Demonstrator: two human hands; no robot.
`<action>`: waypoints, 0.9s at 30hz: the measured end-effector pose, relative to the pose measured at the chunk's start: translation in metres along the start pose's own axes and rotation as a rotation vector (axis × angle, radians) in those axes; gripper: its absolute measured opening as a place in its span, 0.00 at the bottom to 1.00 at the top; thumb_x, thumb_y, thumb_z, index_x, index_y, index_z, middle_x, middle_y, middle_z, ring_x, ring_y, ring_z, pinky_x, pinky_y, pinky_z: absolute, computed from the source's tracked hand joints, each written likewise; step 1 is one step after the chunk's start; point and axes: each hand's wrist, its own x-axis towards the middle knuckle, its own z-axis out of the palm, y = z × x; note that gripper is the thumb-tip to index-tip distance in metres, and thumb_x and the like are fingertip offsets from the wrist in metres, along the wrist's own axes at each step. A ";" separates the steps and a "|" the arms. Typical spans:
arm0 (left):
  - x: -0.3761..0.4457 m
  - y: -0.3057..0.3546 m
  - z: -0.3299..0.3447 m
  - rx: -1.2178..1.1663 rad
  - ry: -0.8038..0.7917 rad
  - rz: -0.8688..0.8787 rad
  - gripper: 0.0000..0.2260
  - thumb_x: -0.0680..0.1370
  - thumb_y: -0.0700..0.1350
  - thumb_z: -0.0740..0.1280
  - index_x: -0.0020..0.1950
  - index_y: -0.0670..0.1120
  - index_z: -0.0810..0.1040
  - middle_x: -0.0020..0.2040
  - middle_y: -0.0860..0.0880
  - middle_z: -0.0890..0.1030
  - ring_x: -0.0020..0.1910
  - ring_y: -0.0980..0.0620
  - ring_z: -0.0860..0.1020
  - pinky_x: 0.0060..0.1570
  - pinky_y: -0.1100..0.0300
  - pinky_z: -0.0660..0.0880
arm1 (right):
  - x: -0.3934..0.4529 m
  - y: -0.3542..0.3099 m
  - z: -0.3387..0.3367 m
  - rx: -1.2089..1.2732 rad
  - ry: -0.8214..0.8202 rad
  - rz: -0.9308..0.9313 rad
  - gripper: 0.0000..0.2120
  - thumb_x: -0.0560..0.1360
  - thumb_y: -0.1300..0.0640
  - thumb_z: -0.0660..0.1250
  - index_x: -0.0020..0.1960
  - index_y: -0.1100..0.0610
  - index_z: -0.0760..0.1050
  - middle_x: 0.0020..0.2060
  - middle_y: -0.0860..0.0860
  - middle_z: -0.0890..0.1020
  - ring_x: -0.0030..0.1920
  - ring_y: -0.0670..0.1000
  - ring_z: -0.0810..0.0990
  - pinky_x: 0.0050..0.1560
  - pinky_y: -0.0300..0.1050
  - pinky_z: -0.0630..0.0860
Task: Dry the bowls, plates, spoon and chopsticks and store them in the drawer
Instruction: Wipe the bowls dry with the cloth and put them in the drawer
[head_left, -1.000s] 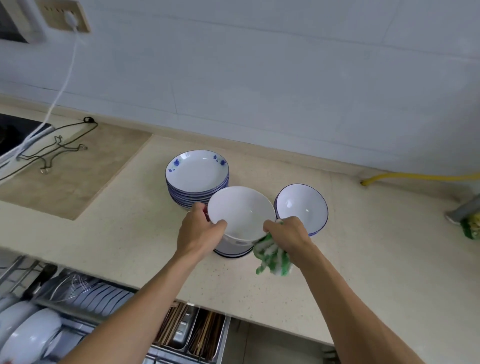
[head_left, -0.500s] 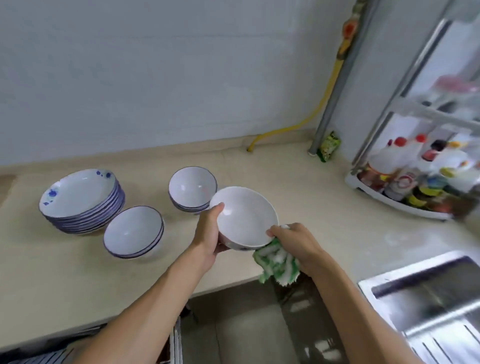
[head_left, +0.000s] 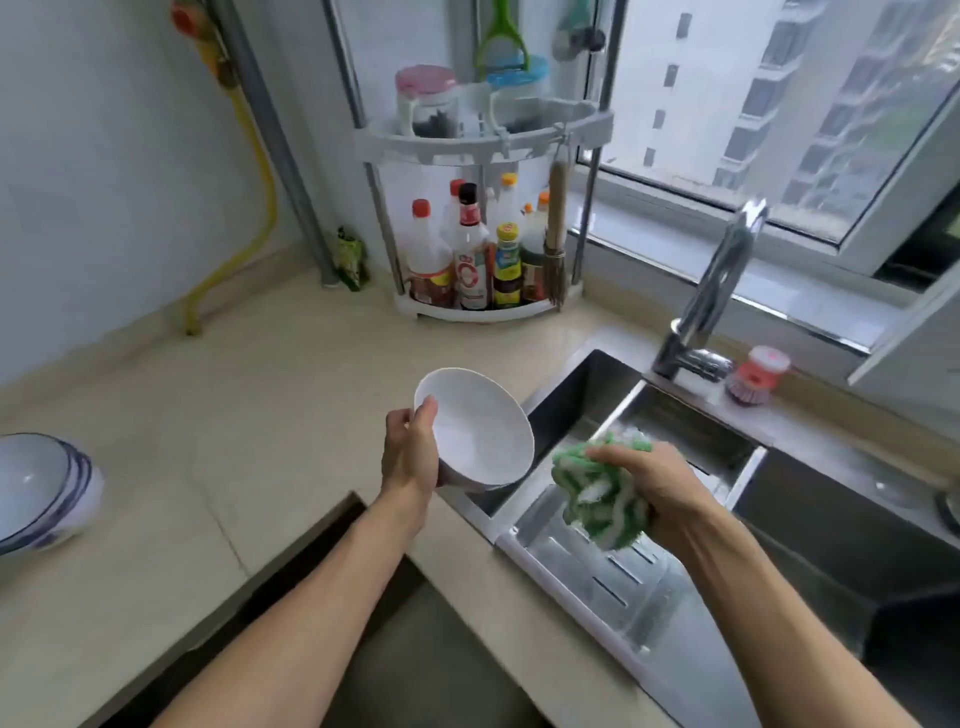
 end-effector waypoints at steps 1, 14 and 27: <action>-0.004 -0.001 0.018 0.075 0.007 0.046 0.13 0.80 0.58 0.61 0.57 0.50 0.70 0.54 0.49 0.76 0.50 0.47 0.76 0.53 0.46 0.78 | -0.001 -0.001 -0.018 0.022 0.010 0.002 0.12 0.75 0.69 0.68 0.34 0.64 0.83 0.33 0.61 0.83 0.28 0.59 0.81 0.29 0.49 0.79; -0.031 -0.001 0.111 0.888 -0.057 0.800 0.21 0.78 0.61 0.63 0.65 0.52 0.64 0.50 0.45 0.74 0.42 0.46 0.74 0.40 0.58 0.69 | 0.014 0.014 -0.094 0.366 0.028 0.043 0.15 0.77 0.75 0.59 0.57 0.61 0.76 0.37 0.57 0.86 0.35 0.54 0.84 0.43 0.50 0.79; -0.028 0.014 0.104 0.741 -0.073 0.533 0.22 0.78 0.65 0.60 0.63 0.50 0.69 0.50 0.47 0.79 0.47 0.46 0.78 0.42 0.54 0.75 | 0.017 0.025 -0.048 0.248 0.066 -0.141 0.33 0.71 0.77 0.57 0.67 0.48 0.73 0.57 0.59 0.81 0.45 0.56 0.84 0.44 0.53 0.82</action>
